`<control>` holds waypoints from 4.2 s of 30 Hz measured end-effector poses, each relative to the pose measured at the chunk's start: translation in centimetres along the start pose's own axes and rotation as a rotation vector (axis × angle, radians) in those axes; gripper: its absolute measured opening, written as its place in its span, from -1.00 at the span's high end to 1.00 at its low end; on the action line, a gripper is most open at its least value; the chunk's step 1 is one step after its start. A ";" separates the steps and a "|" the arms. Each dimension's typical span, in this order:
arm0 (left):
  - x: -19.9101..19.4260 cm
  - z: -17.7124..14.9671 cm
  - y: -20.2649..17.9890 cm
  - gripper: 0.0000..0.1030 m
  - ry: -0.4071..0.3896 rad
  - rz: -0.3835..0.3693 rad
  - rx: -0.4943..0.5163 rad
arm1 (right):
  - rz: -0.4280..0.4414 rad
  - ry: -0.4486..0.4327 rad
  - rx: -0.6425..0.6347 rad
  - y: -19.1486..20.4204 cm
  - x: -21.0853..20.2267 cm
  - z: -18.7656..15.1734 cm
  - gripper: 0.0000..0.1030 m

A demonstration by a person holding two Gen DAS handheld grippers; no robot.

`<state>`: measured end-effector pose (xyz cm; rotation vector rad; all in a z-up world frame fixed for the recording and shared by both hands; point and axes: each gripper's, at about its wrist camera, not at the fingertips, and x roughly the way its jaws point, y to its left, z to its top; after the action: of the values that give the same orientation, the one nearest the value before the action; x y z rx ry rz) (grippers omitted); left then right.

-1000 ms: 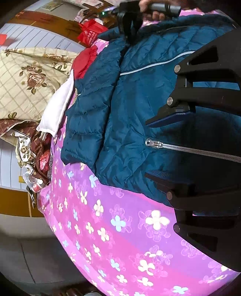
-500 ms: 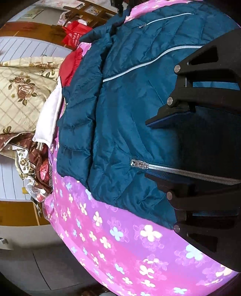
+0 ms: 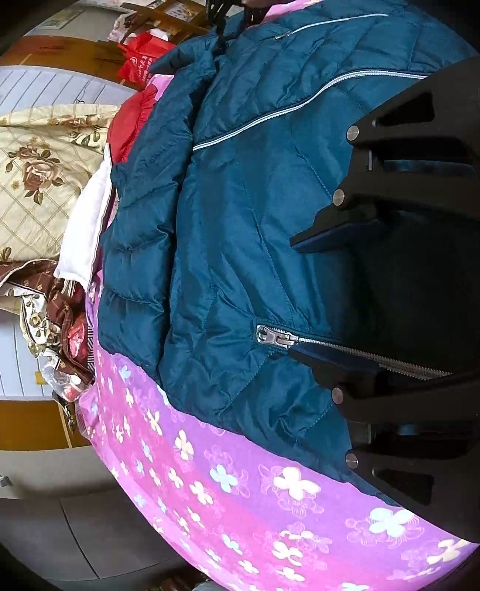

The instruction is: Fold large clothes

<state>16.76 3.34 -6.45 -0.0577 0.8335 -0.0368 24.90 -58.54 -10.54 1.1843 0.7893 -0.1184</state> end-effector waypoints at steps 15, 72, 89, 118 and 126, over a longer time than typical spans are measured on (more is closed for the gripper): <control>0.8 0.1 0.1 -0.20 0.022 -0.002 -0.017 | -0.082 -0.150 0.082 -3.7 -6.5 2.3 -0.09; -4.8 2.4 6.6 -0.30 -0.116 0.013 -0.145 | -0.110 0.118 -0.922 22.3 1.6 -22.9 0.28; -3.3 2.5 6.7 -0.30 -0.076 0.012 -0.168 | -0.095 0.116 -0.533 20.9 7.2 -13.0 0.28; -2.3 2.2 9.3 -0.30 -0.015 0.044 -0.230 | -0.273 0.274 -0.991 28.9 17.9 -30.8 0.09; -2.6 2.1 9.0 -0.30 -0.026 0.055 -0.221 | -0.261 0.349 -1.126 30.6 19.4 -36.0 0.08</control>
<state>16.67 12.57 -3.70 -0.2424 0.8104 0.1075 36.08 -9.13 -3.76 0.0238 1.0920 0.3023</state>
